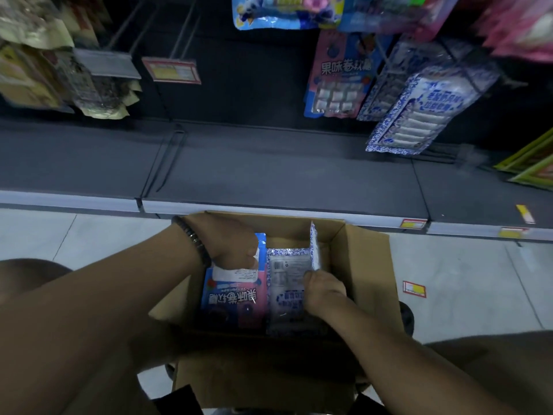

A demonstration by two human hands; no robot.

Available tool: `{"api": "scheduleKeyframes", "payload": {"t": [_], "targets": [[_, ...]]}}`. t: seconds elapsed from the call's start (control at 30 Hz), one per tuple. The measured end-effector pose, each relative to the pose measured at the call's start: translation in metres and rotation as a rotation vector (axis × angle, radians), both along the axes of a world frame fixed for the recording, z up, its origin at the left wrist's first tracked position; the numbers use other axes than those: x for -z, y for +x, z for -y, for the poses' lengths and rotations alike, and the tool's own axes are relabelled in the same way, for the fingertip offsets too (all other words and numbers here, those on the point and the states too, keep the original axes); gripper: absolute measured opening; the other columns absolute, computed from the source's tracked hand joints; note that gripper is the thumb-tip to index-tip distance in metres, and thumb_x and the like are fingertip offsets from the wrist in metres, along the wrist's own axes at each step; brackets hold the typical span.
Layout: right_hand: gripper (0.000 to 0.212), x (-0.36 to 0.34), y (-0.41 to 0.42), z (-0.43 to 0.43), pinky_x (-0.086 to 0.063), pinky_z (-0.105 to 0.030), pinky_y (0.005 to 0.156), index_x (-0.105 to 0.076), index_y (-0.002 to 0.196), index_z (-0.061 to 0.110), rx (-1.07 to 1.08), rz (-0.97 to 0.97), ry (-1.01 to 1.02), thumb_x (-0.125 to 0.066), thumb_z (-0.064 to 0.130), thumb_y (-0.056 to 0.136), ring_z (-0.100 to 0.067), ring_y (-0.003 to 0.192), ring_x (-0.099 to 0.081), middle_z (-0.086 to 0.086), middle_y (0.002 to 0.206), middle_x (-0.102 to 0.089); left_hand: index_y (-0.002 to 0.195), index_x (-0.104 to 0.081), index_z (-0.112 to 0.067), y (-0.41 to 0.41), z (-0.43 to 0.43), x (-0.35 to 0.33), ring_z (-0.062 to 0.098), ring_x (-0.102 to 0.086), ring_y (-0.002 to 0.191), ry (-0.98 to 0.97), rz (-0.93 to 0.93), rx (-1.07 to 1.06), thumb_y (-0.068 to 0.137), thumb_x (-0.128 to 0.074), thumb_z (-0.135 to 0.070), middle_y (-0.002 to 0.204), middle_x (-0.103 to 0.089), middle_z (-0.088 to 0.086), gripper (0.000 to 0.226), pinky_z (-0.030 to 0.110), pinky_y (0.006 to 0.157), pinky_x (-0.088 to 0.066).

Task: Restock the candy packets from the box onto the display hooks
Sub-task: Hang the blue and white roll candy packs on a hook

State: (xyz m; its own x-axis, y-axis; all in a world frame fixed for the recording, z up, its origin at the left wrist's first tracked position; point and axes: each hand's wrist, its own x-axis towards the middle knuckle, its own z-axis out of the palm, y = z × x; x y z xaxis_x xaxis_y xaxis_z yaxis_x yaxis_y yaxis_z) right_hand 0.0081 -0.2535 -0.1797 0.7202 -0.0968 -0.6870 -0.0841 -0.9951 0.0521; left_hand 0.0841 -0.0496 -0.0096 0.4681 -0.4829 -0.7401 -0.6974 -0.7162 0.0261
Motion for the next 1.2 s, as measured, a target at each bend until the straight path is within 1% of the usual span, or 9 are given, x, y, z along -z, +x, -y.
{"api": "scheduleKeyframes", "payload": {"t": [0.23, 0.33, 0.47, 0.57, 0.67, 0.77, 0.9, 1.1, 1.2], "targets": [[0.046, -0.088, 0.014, 0.028, -0.059, -0.036, 0.084, -0.061, 0.135, 0.011, -0.056, 0.105, 0.03, -0.071, 0.008, 0.09, -0.029, 0.109, -0.069, -0.011, 0.129, -0.064, 0.124, -0.068, -0.004, -0.002, 0.014, -0.011, 0.02, -0.055, 0.094, -0.102, -0.035, -0.045, 0.109, -0.044, -0.042, 0.125, -0.069, 0.013, 0.047, 0.039, 0.09, -0.049], [0.036, -0.13, 0.027, 0.047, -0.048, -0.034, 0.072, -0.06, 0.122, 0.017, -0.109, 0.173, 0.039, -0.068, 0.007, 0.088, -0.027, 0.095, -0.062, -0.009, 0.119, -0.066, 0.133, -0.064, -0.014, -0.005, 0.017, -0.015, 0.025, -0.063, 0.116, -0.111, -0.011, -0.038, 0.107, -0.047, -0.048, 0.133, -0.067, 0.006, 0.047, 0.037, 0.097, -0.049], [0.031, -0.179, 0.042, 0.066, -0.047, -0.035, 0.078, -0.05, 0.109, 0.033, -0.152, 0.333, 0.162, -0.074, 0.024, 0.092, -0.027, 0.105, -0.063, -0.001, 0.12, -0.064, 0.143, -0.054, -0.027, -0.002, 0.011, -0.007, 0.018, -0.06, 0.125, -0.343, 0.028, -0.076, 0.099, -0.063, -0.05, 0.141, -0.062, -0.005, 0.05, 0.036, 0.103, -0.049], [0.038, -0.213, 0.044, 0.07, -0.044, -0.033, 0.079, -0.06, 0.118, 0.031, -0.134, 0.371, 0.413, -0.085, 0.036, 0.088, -0.015, 0.096, -0.06, 0.008, 0.11, -0.068, 0.156, -0.04, -0.03, -0.008, 0.016, 0.003, 0.015, -0.053, 0.136, -0.626, -0.068, -0.355, 0.088, -0.079, -0.049, 0.155, -0.05, -0.009, 0.081, 0.032, 0.11, -0.045], [0.024, -0.225, 0.04, 0.073, -0.046, -0.03, 0.069, -0.074, 0.099, 0.027, -0.043, 0.421, 0.666, -0.09, 0.033, 0.083, -0.005, 0.071, -0.062, 0.01, 0.083, -0.072, 0.163, -0.027, -0.032, -0.017, 0.03, 0.015, 0.014, -0.04, 0.147, -0.785, 0.005, -0.424, 0.08, -0.084, -0.055, 0.164, -0.038, -0.006, 0.103, 0.032, 0.118, -0.037], [0.014, -0.226, 0.04, 0.074, -0.049, -0.031, 0.063, -0.077, 0.086, 0.015, 0.099, 0.457, 0.924, -0.091, 0.019, 0.083, -0.009, 0.059, -0.062, 0.001, 0.07, -0.075, 0.153, -0.045, -0.037, -0.022, 0.041, 0.013, 0.004, -0.052, 0.137, -0.969, -0.033, -0.536, 0.083, -0.081, -0.056, 0.15, -0.055, -0.015, 0.081, 0.035, 0.116, -0.045], [0.012, -0.233, 0.053, 0.073, -0.059, -0.037, 0.071, -0.079, 0.086, 0.016, 0.12, 0.553, 1.02, -0.09, 0.022, 0.084, -0.021, 0.074, -0.076, 0.0, 0.08, -0.08, 0.123, -0.076, -0.024, -0.027, 0.052, 0.003, 0.002, -0.074, 0.098, -1.194, -0.133, -0.709, 0.099, -0.071, -0.028, 0.106, -0.079, -0.014, 0.024, 0.029, 0.087, -0.059], [0.031, -0.231, 0.071, 0.135, -0.047, -0.029, 0.068, -0.066, 0.071, 0.018, 0.075, 0.443, 0.739, -0.088, 0.032, 0.086, -0.01, 0.063, -0.06, 0.011, 0.067, -0.064, 0.118, -0.076, -0.018, -0.022, 0.051, 0.003, 0.024, -0.076, 0.109, -1.362, -0.203, -0.973, 0.103, -0.065, -0.025, 0.117, -0.079, 0.001, 0.02, 0.051, 0.098, -0.059], [0.026, -0.232, 0.067, 0.165, -0.047, -0.019, 0.061, -0.073, 0.075, 0.011, 0.227, 0.398, 0.838, -0.084, 0.029, 0.091, -0.009, 0.06, -0.068, 0.008, 0.059, -0.066, 0.118, -0.074, -0.011, -0.022, 0.056, 0.0, 0.021, -0.078, 0.098, -1.425, -0.275, -1.079, 0.104, -0.063, -0.013, 0.107, -0.081, 0.003, 0.018, 0.036, 0.086, -0.062]]}}
